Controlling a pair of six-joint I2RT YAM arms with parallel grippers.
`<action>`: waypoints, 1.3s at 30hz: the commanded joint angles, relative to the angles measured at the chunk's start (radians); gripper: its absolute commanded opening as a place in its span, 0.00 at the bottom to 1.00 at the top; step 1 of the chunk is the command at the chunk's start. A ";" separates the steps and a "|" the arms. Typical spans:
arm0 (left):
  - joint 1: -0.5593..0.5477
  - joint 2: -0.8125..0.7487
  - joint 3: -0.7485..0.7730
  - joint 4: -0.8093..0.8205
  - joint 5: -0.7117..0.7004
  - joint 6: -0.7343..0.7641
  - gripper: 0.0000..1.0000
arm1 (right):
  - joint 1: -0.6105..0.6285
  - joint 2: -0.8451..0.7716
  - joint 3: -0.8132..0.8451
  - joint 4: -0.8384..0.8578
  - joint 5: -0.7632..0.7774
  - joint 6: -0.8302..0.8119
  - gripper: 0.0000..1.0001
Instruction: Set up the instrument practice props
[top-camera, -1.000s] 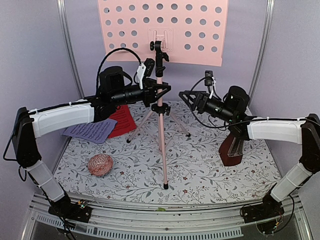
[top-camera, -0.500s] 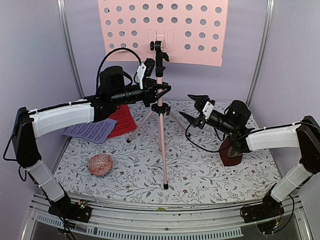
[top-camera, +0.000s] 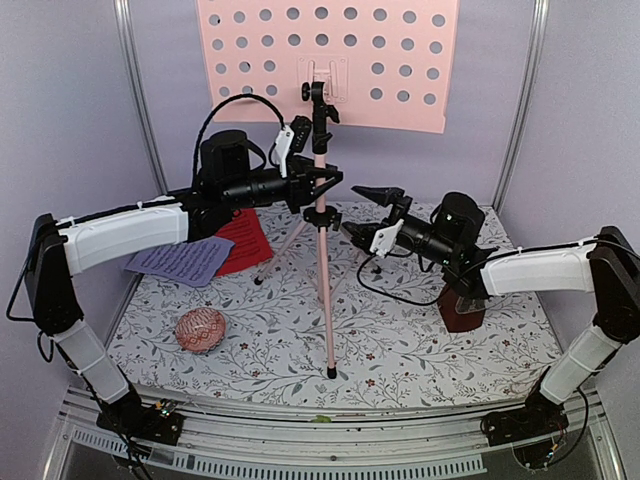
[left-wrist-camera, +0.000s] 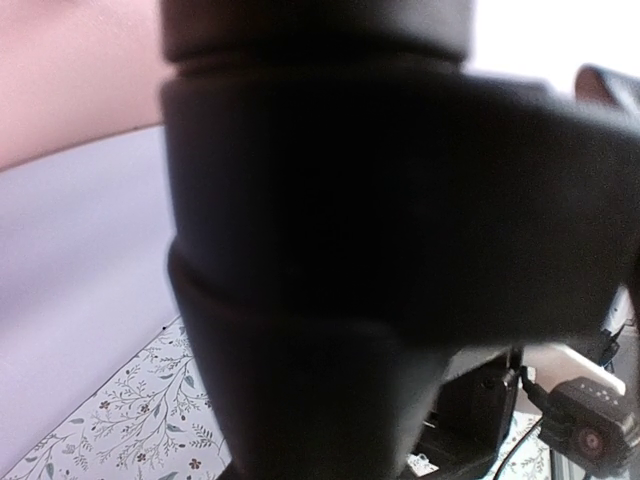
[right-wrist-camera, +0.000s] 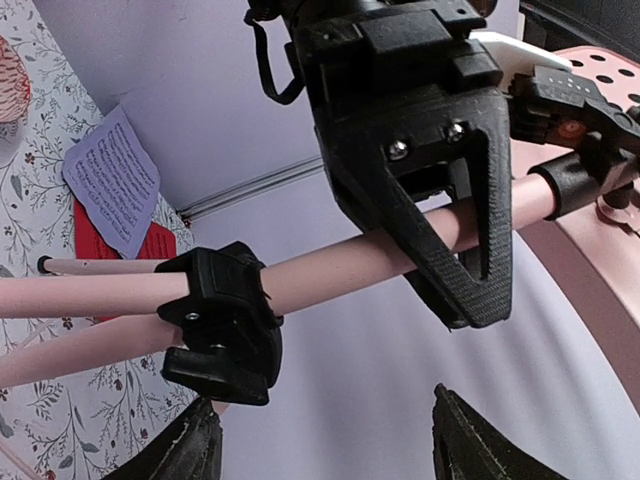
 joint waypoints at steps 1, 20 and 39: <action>-0.006 0.017 0.022 -0.085 0.045 -0.001 0.00 | 0.021 0.038 0.042 -0.065 0.017 -0.119 0.71; -0.007 0.027 0.029 -0.084 0.051 -0.001 0.00 | 0.062 0.082 0.123 -0.177 0.033 -0.110 0.34; -0.007 0.022 0.017 -0.075 0.061 0.004 0.00 | 0.056 0.007 0.152 -0.288 -0.023 0.441 0.00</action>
